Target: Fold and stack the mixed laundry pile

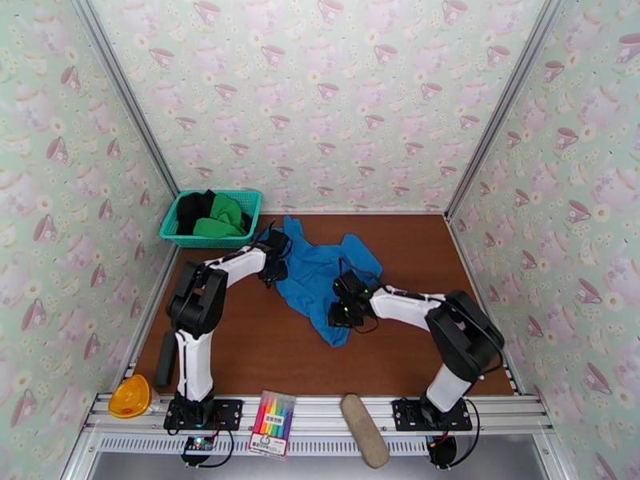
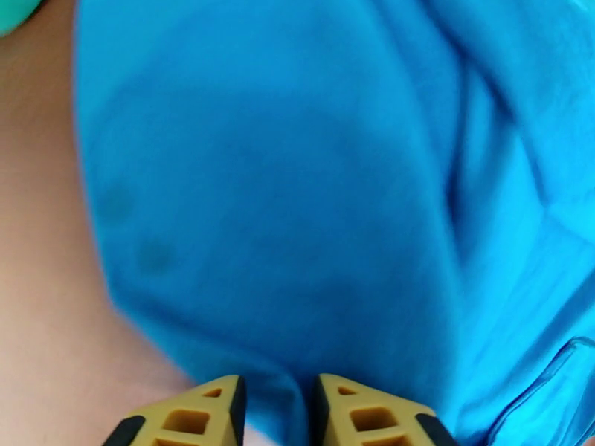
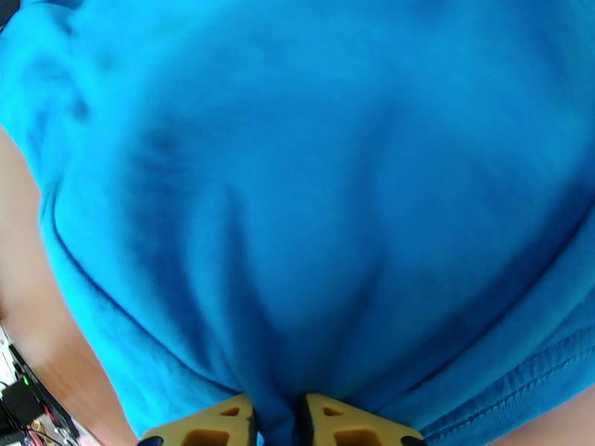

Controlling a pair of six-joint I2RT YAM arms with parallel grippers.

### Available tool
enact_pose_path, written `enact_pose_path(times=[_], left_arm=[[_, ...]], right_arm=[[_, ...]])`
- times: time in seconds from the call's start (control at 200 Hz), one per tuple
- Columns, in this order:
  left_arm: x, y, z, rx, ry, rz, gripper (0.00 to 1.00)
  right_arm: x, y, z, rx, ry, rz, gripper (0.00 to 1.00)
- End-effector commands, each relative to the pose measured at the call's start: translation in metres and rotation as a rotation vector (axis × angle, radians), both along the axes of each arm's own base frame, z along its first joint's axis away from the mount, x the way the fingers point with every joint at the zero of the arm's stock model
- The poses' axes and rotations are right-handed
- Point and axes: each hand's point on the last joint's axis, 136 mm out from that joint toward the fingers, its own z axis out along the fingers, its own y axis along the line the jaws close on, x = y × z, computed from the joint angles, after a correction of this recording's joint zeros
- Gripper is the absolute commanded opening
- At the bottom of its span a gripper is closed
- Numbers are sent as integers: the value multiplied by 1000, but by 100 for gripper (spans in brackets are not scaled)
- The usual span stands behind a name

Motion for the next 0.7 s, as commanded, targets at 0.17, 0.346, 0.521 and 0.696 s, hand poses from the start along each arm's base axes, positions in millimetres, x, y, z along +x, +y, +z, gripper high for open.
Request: enact_pose_path(times=[0.17, 0.346, 0.521, 0.696], left_arm=[[-93, 21, -17, 1, 136, 91, 21], [-161, 5, -29, -44, 188, 101, 20], [-212, 1, -31, -58, 207, 134, 19], [-206, 4, 29, -74, 74, 126, 33]], right_arm=[[-7, -53, -2, -157, -15, -135, 27], [27, -71, 18, -141, -74, -209, 37], [53, -99, 55, -155, -153, -254, 54], [78, -115, 96, -163, -235, -261, 64]])
